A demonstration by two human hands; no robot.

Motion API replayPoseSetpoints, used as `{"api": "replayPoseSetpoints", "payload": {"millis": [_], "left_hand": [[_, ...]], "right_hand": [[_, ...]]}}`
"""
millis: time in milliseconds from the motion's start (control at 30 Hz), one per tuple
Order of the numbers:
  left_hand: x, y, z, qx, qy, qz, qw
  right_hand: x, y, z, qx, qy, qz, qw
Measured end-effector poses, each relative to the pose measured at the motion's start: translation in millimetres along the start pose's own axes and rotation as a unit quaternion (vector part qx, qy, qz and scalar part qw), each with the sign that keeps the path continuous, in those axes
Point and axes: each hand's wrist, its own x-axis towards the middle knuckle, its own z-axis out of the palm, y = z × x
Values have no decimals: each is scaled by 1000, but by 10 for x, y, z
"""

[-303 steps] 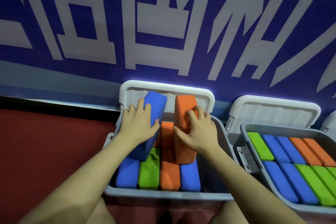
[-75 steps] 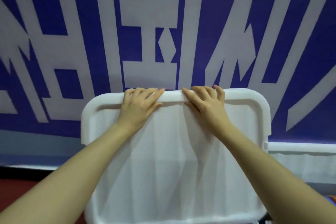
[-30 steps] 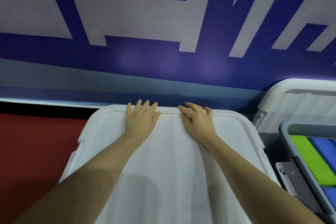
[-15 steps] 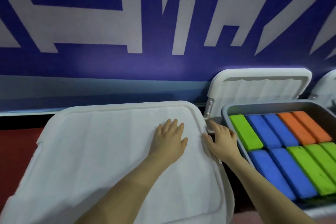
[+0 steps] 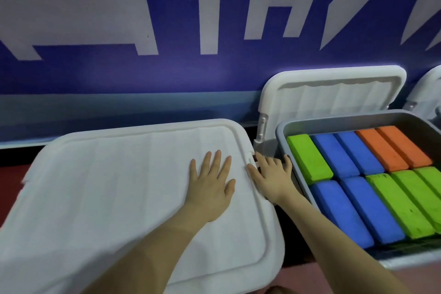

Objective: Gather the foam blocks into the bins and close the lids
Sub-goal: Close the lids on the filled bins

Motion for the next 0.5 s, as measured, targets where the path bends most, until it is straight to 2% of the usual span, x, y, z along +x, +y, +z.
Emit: {"api": "replayPoseSetpoints", "payload": {"millis": [200,333,500], "left_hand": [[0,37,9,-8,-6,-7,1000],[-15,30,-1,-5,-1,-6,1000],[-8,8,18,-1,-2,3,1000]], "right_hand": [[-53,-26,50,49,84,-34,995],[-155,-191,34,3,133,-5,991],[-292,-317,47,-13,135,33,990]]}}
